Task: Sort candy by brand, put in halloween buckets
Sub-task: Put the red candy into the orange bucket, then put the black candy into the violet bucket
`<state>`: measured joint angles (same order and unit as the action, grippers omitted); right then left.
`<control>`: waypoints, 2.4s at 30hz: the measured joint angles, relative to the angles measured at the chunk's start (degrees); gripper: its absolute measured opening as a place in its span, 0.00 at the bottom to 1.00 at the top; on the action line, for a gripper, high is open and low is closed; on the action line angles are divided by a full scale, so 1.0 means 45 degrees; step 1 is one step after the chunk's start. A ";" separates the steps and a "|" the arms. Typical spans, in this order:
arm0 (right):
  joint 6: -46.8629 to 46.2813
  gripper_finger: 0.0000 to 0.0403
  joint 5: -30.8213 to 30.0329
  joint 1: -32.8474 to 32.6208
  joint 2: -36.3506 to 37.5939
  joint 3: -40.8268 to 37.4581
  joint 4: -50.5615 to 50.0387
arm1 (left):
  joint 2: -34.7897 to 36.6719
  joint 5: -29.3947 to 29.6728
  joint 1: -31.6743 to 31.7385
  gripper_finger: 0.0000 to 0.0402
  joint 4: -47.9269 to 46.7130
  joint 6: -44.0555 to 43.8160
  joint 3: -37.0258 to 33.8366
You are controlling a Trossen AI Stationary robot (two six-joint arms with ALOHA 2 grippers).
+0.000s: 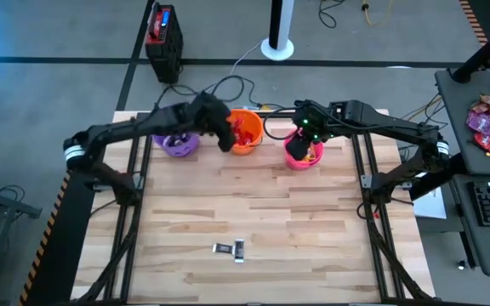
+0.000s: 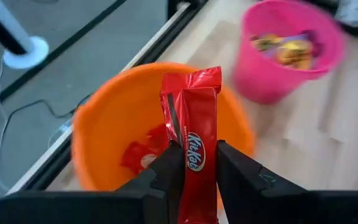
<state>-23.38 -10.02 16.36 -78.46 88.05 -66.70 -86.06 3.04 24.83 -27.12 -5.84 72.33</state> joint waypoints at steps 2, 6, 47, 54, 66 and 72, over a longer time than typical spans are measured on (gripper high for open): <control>-0.0273 0.46 -0.0004 0.0000 -0.0005 0.0000 0.0018 | -0.0537 -0.0190 0.0596 0.17 -0.0127 0.0327 0.0373; -0.0676 0.46 -0.0010 0.0000 -0.0005 0.0000 0.0019 | -0.1432 -0.0826 0.1156 0.16 -0.0457 0.1601 0.1277; 0.0224 0.46 -0.0073 -0.0253 -0.0010 -0.0112 -0.0050 | 0.1358 0.0479 -1.0966 0.40 -0.2198 -0.3770 -0.2285; 0.0243 0.46 -0.0068 -0.0253 -0.0010 -0.0121 0.0034 | -0.0118 0.3097 -1.3247 0.40 -0.0359 -0.5553 -0.3122; 0.0087 0.46 0.0025 -0.0253 -0.0010 -0.0121 0.0030 | -0.2858 0.2714 -1.3441 0.40 0.1181 -0.4901 -0.3101; -0.0027 0.46 0.0027 -0.0253 -0.0010 -0.0121 0.0029 | -0.3990 0.2446 -1.3436 0.40 0.1756 -0.4815 -0.3101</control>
<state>-23.50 -9.90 15.22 -78.50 87.50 -66.57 -104.01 14.04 -35.64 -19.21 -27.51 58.37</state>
